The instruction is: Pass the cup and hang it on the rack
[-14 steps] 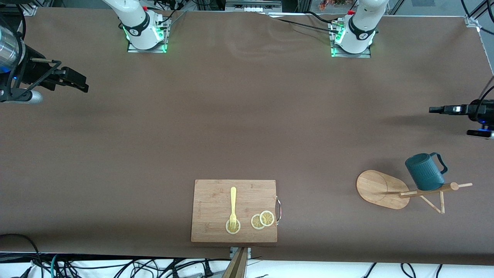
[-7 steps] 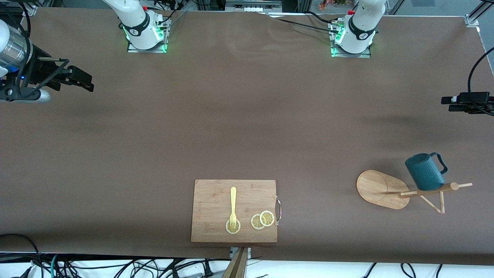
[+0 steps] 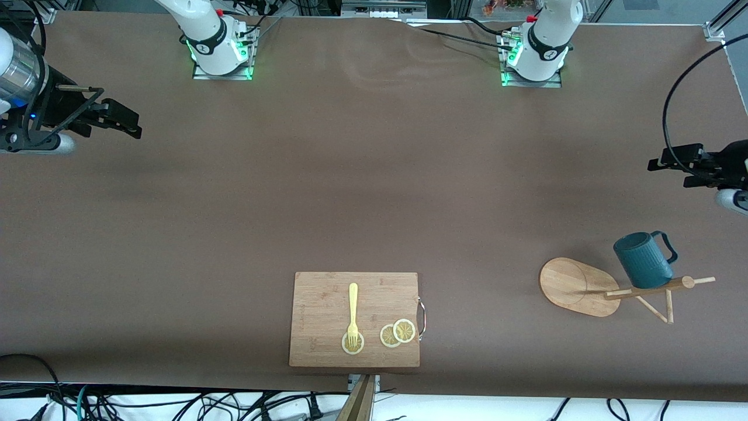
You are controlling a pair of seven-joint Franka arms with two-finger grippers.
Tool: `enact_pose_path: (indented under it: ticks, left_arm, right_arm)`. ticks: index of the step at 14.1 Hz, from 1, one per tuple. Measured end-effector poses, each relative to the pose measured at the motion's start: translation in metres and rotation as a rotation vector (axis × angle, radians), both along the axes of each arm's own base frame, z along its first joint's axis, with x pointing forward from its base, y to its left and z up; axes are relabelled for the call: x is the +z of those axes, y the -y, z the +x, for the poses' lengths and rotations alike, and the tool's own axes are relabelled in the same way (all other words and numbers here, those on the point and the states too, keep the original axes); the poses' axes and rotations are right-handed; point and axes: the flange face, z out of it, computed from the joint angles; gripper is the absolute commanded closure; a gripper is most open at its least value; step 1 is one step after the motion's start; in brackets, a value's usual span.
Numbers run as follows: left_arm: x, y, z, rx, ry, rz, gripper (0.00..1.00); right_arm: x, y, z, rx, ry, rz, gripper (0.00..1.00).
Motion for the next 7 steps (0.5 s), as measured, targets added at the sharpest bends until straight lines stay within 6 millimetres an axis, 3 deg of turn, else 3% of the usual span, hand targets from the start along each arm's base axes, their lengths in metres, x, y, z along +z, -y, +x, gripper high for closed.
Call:
enact_pose_path:
  ticks: [7]
  left_arm:
    - [0.072,0.049,-0.023,0.149,0.093,0.172,0.0]
  right_arm:
    - [0.0,-0.001,0.0,0.001,0.002,0.0,0.0]
